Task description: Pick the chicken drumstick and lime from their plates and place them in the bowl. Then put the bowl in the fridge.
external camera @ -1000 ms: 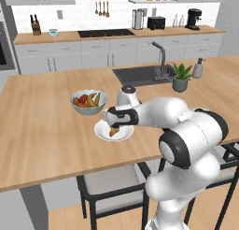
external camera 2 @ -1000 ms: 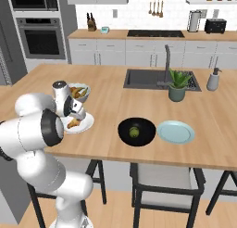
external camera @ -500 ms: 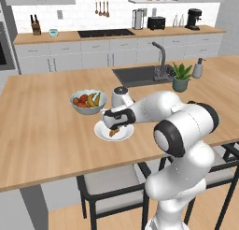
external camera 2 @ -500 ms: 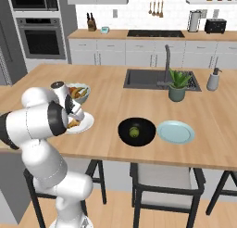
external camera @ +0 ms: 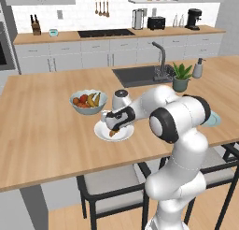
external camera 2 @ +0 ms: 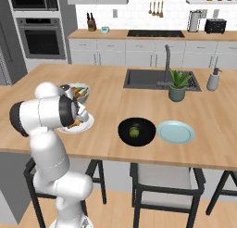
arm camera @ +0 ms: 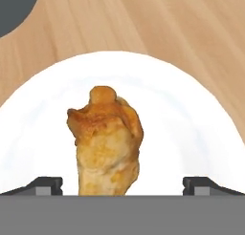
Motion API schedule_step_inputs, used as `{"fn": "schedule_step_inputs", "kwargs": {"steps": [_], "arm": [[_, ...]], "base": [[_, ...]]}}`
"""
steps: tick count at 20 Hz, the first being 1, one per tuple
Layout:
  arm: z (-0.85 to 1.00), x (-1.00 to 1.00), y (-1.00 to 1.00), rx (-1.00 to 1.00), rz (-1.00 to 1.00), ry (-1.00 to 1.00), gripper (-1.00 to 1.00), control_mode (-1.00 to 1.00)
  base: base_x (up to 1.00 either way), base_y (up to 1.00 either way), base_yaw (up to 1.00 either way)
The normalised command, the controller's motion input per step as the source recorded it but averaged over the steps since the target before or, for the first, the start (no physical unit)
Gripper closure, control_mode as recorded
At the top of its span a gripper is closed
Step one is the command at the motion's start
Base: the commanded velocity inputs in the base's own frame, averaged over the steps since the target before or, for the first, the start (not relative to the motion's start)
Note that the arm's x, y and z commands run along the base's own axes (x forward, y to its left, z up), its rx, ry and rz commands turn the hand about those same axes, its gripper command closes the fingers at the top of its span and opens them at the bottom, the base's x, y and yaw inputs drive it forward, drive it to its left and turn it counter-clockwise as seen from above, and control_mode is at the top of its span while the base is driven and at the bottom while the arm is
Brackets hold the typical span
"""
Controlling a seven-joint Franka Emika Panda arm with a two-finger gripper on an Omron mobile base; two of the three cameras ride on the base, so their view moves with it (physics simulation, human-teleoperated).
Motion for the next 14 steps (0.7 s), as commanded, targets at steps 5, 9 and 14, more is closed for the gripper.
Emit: {"fn": "schedule_step_inputs", "kwargs": {"steps": [5, 9, 14], "arm": [[-0.27, 0.22, 0.01, 0.0, 0.0, 0.01, -1.0, -1.0], [-0.23, 0.13, 0.03, 0.0, 0.0, 0.0, -1.0, -1.0], [-0.2, 0.14, 0.0, 0.0, 0.0, 0.0, -1.0, -1.0]], "base": [[0.0, 0.0, 0.0], [0.0, 0.0, 0.0], [0.0, 0.0, 0.0]]}}
